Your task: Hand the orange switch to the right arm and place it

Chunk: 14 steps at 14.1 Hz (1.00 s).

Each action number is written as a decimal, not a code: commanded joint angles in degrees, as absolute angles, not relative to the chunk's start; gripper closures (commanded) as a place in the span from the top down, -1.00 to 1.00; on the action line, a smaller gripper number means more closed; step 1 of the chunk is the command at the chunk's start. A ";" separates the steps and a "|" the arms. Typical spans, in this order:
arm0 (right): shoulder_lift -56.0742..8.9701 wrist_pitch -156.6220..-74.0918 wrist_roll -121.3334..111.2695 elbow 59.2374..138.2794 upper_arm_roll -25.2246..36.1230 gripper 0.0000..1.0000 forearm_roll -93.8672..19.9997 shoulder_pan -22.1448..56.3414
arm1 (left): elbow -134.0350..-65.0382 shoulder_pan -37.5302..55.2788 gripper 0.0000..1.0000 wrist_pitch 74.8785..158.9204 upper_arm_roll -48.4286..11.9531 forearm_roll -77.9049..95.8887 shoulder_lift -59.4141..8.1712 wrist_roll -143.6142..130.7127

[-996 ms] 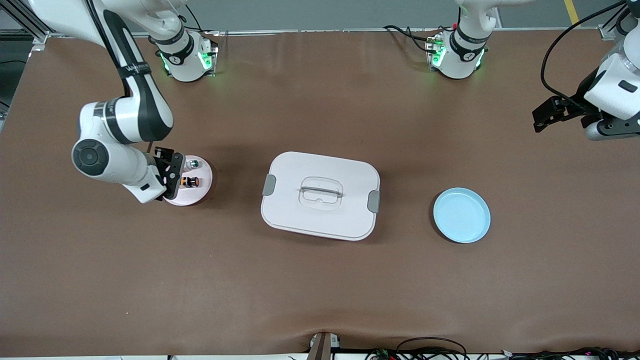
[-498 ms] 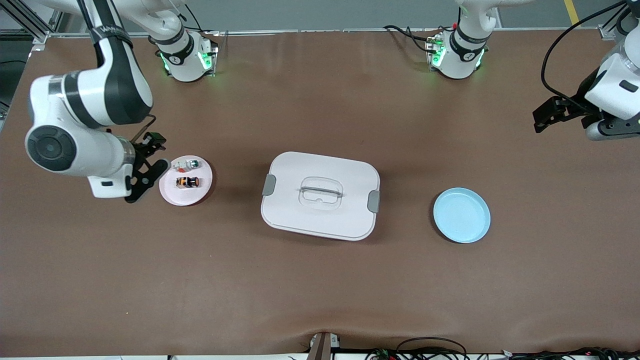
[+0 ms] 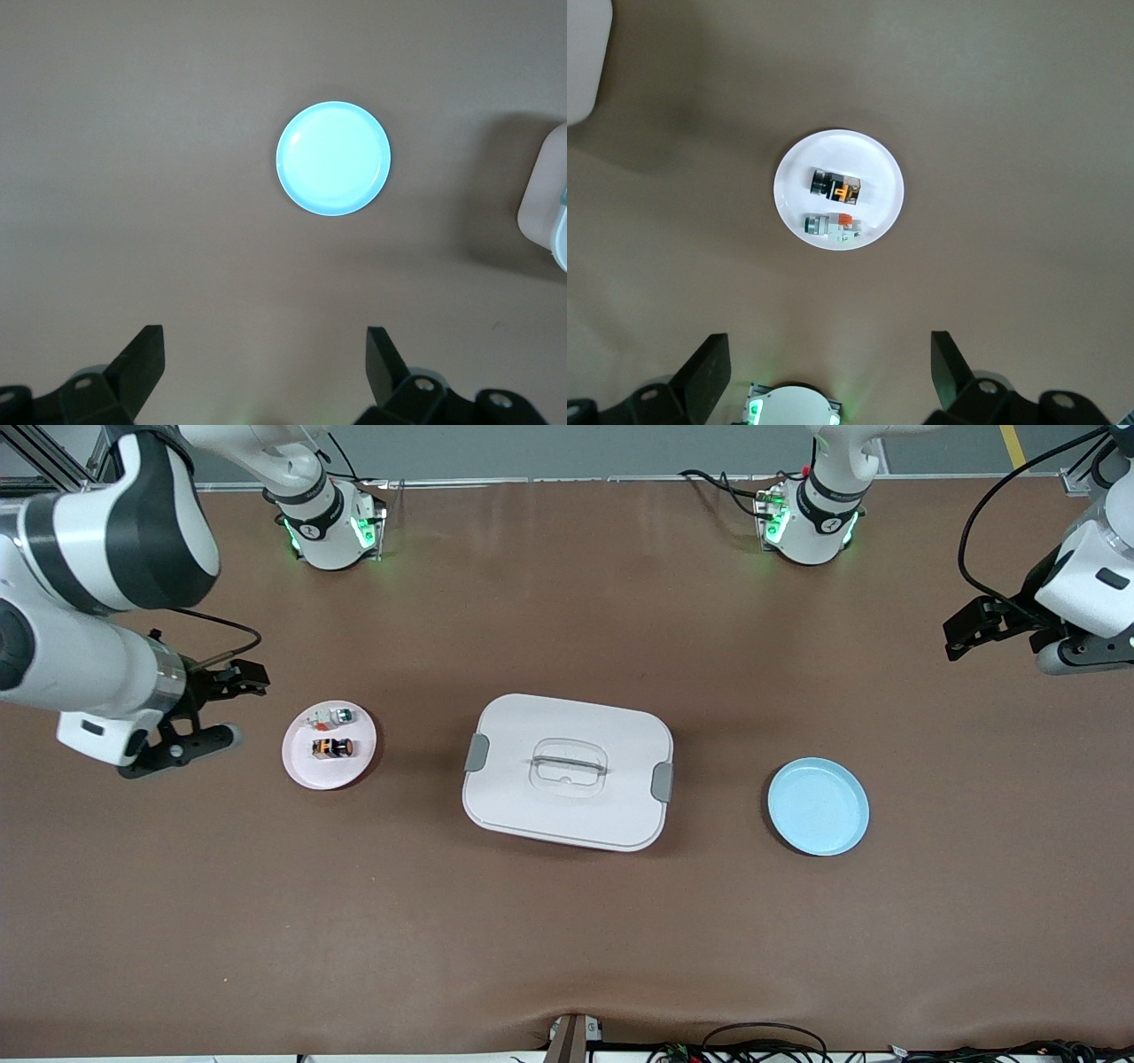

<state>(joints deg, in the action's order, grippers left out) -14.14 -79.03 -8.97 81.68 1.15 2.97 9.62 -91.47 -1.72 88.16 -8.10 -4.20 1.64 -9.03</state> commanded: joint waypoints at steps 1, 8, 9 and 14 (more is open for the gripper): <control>-14.94 -74.28 -5.63 74.90 0.70 1.00 3.43 6.25 | -90.97 -1.93 1.00 88.24 -8.17 -3.78 1.14 -7.73; -14.77 -72.95 3.15 67.85 0.62 1.00 3.60 3.78 | -91.05 -1.76 1.00 88.24 -8.35 -3.78 0.97 -7.73; -14.77 -73.04 3.86 67.85 0.53 1.00 2.91 3.78 | -91.14 -1.76 1.00 88.24 -8.35 -3.78 0.97 -7.73; -12.57 -73.74 3.78 70.21 0.26 1.00 2.29 3.96 | -91.14 -1.76 1.00 88.15 -8.35 -3.78 1.14 -7.82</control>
<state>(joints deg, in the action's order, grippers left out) -13.89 -73.79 2.58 69.19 0.68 2.83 4.26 -91.50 -1.58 88.16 -8.21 -4.20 1.10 -9.01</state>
